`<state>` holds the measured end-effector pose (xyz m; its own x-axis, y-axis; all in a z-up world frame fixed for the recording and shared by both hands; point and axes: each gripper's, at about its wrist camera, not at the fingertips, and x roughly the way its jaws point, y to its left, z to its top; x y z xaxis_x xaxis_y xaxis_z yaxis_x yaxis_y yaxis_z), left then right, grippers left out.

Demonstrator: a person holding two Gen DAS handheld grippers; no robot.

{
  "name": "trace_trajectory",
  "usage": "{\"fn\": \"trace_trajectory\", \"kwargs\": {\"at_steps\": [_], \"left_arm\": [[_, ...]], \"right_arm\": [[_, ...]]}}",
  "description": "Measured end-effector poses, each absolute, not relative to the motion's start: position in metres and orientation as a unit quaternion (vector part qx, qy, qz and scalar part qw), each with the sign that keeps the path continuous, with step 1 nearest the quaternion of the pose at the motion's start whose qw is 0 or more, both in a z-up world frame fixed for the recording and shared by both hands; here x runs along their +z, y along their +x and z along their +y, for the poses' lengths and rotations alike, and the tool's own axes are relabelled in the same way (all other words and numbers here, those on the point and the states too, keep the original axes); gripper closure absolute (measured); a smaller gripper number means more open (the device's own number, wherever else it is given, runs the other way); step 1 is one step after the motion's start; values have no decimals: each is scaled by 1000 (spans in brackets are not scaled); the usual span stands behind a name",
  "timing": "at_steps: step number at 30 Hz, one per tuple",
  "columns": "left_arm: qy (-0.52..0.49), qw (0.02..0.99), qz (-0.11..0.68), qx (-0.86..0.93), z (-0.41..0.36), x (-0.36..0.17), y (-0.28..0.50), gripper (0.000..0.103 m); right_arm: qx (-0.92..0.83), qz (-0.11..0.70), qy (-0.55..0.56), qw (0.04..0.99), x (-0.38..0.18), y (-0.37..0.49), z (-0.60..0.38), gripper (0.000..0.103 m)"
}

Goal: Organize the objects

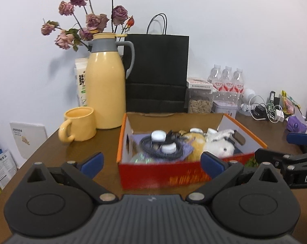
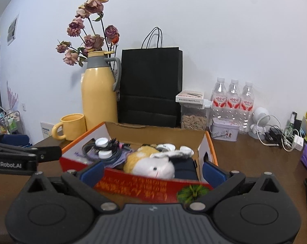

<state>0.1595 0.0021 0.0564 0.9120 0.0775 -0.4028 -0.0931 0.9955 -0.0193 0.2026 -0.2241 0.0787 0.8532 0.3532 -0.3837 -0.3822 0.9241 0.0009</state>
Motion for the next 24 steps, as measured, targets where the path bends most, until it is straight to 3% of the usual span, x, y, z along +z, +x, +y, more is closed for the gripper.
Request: {"fn": "trace_trajectory", "kwargs": {"at_steps": [10,24], "left_arm": [[-21,972,232,32,0,40,103,0],[-29,970,239,26,-4,38,93,0]], "right_arm": [[181,212,-30,960,71,154,-233,0],[170,225,-25,959,67,141,-239,0]]}}
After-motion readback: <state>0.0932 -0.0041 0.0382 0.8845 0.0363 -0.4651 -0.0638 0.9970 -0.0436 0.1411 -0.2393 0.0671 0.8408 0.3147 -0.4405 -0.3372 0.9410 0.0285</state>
